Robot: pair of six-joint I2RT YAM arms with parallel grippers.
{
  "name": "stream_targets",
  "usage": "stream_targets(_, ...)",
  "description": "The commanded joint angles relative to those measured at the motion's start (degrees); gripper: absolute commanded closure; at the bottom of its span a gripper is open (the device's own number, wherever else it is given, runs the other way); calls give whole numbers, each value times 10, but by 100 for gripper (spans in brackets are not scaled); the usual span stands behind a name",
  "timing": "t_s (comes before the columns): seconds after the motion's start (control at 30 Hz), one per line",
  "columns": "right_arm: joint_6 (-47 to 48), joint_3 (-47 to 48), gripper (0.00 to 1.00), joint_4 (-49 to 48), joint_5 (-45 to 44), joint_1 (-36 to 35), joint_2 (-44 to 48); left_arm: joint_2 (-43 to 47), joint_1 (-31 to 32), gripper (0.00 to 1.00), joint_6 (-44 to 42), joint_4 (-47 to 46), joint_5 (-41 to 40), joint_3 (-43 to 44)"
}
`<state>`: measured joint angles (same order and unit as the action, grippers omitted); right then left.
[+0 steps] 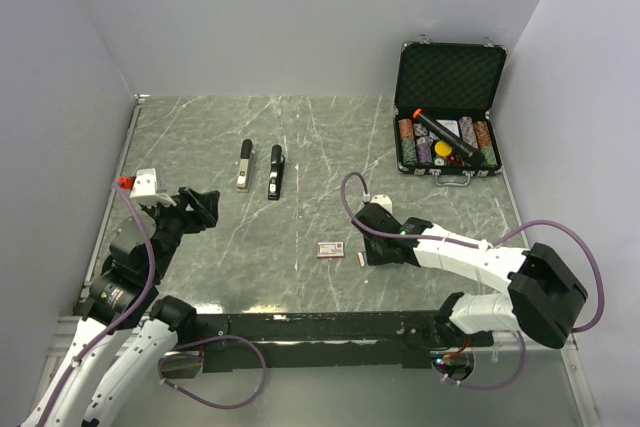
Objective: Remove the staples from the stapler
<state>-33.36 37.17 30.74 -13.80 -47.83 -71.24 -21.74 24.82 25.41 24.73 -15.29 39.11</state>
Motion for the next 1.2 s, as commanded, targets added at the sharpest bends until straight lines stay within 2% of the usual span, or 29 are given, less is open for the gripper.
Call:
stream_targets(0.0, 3, -1, 80, -24, 8, 11, -7, -2, -3, 27, 8, -14, 4, 3)
stream_targets(1.03, -10, -9, 80, -24, 2, 27, -32, 2, -3, 27, 8, -14, 4, 3)
stream_targets(1.17, -12, -10, 78, -24, 4, 27, -32, 2, -3, 27, 8, -14, 4, 3)
